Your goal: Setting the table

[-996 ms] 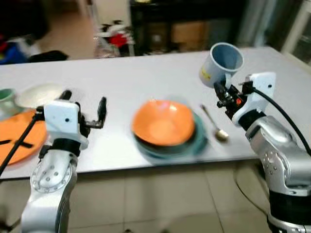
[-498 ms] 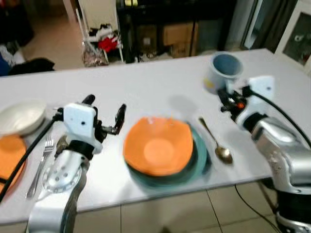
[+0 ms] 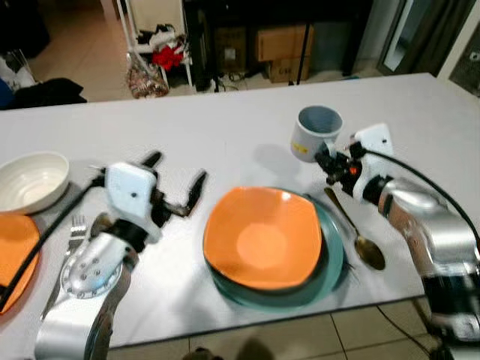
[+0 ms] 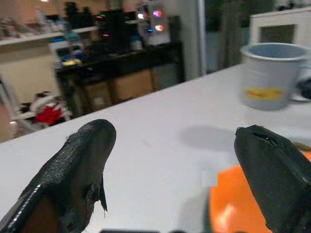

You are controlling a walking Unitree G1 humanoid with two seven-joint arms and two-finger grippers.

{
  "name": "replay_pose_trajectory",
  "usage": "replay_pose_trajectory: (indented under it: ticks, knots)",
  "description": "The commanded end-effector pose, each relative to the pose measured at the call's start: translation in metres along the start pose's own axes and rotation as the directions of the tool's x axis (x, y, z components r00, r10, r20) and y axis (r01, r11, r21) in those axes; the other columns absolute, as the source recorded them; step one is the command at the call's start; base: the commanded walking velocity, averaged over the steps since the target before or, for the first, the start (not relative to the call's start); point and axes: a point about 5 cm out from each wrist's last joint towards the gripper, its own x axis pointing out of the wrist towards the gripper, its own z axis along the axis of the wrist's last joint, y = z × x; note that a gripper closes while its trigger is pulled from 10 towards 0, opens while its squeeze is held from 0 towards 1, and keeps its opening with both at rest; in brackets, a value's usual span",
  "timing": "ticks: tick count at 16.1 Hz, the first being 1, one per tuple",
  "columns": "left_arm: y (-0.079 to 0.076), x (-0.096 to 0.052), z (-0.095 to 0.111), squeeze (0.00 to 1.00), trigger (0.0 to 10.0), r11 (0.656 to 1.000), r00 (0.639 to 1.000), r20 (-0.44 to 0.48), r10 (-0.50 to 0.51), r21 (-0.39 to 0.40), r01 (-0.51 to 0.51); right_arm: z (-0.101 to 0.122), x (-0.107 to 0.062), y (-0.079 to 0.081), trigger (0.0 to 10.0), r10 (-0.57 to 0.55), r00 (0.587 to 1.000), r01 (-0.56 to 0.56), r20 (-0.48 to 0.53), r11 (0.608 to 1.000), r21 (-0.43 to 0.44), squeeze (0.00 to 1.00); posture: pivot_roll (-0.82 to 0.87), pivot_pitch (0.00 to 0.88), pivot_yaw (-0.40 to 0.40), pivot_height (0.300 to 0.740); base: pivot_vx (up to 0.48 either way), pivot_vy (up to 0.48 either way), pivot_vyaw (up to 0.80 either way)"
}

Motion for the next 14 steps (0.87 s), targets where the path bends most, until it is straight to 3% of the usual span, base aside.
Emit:
replay_pose_trajectory:
  ticks: [1,6,11,14]
  knots:
    - [-0.003,-0.001,0.003,0.0,10.0,0.998,0.998,-0.011,-0.055,-0.005,0.055,0.003,0.01,0.001,10.0,0.034,0.999,-0.034,0.006,0.999,-0.038,0.0,-0.08,0.0,0.051,0.74,0.0,0.0,0.0]
    - [-0.016,-0.008,0.008,0.0,10.0,0.962,0.962,-0.053,-0.268,-0.062,0.265,-0.014,0.041,-0.006,10.0,0.045,0.997,-0.049,-0.068,0.996,-0.068,0.0,-0.06,0.0,0.061,0.74,0.0,0.0,0.0]
    - [-0.037,-0.02,0.008,0.0,10.0,0.879,0.875,-0.114,-0.471,-0.144,0.454,-0.037,0.042,-0.009,10.0,0.087,0.983,-0.1,-0.16,0.992,-0.073,0.0,-0.05,0.0,0.068,0.74,0.0,0.0,0.0]
    - [-0.04,-0.023,0.005,0.0,10.0,0.861,0.851,-0.147,-0.505,-0.152,0.485,-0.042,0.04,-0.007,10.0,0.114,0.981,-0.125,-0.16,0.99,-0.065,0.0,-0.05,0.0,0.074,0.74,0.0,0.0,0.0]
